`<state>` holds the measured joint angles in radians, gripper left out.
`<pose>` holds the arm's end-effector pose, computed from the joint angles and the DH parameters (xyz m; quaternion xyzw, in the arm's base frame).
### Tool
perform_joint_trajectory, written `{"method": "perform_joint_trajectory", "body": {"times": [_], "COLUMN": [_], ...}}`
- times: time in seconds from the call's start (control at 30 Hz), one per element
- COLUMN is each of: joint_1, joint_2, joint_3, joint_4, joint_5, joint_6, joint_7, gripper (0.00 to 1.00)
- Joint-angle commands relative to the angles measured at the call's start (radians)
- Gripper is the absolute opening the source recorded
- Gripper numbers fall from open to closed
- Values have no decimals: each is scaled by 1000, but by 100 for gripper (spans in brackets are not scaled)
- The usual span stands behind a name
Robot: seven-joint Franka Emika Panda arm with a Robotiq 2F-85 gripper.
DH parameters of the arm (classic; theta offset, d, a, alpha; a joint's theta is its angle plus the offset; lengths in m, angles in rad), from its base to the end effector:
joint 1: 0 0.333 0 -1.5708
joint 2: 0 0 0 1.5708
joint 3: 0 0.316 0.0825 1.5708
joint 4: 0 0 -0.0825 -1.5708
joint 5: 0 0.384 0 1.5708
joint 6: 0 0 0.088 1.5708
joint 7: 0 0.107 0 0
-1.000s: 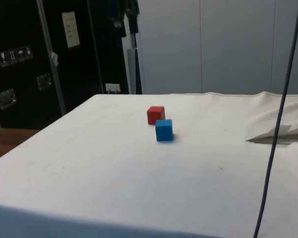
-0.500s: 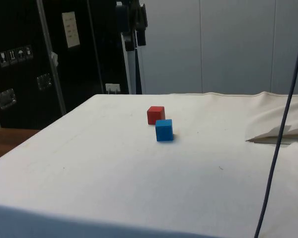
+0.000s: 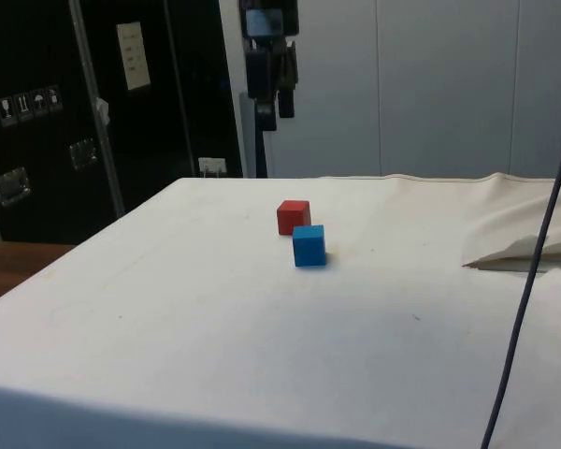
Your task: Stack the two cubes.
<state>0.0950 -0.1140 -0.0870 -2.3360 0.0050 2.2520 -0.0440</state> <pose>0.4926 0.0038 0.3847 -0.9996 -0.0247 -0.0149 0.0066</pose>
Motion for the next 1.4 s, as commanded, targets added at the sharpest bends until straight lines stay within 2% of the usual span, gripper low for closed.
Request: {"method": "perform_joint_trajectory", "body": {"times": [0.0, 0.03, 0.1, 0.37, 0.57, 0.6, 0.63, 0.8, 0.83, 0.87, 1.13, 1.17, 1.37], "joint_1": [0, 0, -1, -5, -5, -6, -6, -5, -6, -5, -3, -3, -2], "joint_2": [-6, -1, -4, 3, 21, 19, 30, 61, 57, 68, 119, 119, 143], "joint_3": [0, 0, -1, -12, -23, -22, -25, -27, -28, -27, -24, -24, -24], "joint_4": [-20, -10, -43, -88, -103, -101, -107, -116, -109, -118, -140, -133, -174], "joint_5": [-1, 0, -1, 2, 3, 0, 4, 3, 0, 1, -13, -3, -9], "joint_6": [27, 11, 53, 101, 129, 118, 141, 174, 156, 183, 262, 245, 343], "joint_7": [-3, -2, -12, -51, -89, -84, -102, -127, -121, -130, -131, -138, -136], "gripper": [100, 100, 100, 100, 100, 100, 100, 100, 100, 100, 100, 100, 100]}}
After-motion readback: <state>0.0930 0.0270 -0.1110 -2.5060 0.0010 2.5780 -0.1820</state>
